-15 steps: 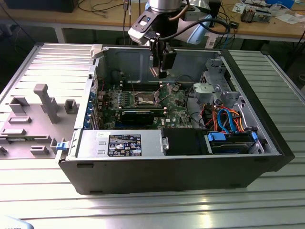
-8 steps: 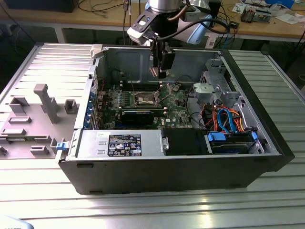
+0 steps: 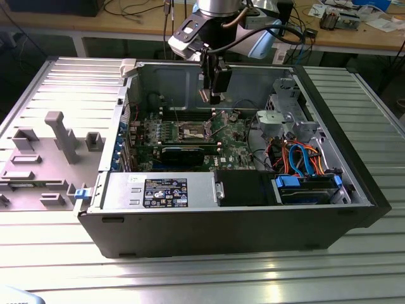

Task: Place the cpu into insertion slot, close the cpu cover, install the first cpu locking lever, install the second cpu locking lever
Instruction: 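Place the cpu into insertion slot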

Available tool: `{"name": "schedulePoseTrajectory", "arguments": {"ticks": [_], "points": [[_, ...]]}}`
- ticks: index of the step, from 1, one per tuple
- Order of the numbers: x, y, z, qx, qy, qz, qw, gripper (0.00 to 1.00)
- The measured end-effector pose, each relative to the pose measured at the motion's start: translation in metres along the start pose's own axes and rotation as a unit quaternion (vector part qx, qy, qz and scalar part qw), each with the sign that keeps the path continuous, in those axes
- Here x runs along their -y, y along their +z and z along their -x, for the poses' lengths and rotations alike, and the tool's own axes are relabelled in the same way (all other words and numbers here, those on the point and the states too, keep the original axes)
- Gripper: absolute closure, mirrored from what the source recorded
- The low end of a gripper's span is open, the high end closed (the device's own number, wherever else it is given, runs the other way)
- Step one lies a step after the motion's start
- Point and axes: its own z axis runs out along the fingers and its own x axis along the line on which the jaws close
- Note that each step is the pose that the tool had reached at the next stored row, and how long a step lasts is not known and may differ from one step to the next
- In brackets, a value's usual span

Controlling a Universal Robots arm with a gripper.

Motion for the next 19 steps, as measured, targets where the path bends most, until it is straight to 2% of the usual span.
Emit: {"name": "schedulePoseTrajectory", "arguments": {"ticks": [13,14,17,19], "points": [[0.0,0.0006,0.0,0.0005,0.029,-0.0014,0.99958,0.45],[0.0,0.0009,0.0,0.0007,0.041,-0.0019,0.99918,0.45],[0.0001,0.0013,0.0,0.0009,0.059,-0.0028,0.99825,0.45],[0.0,0.0016,0.0,-0.0004,0.07,-0.0031,0.99753,0.45]]}}
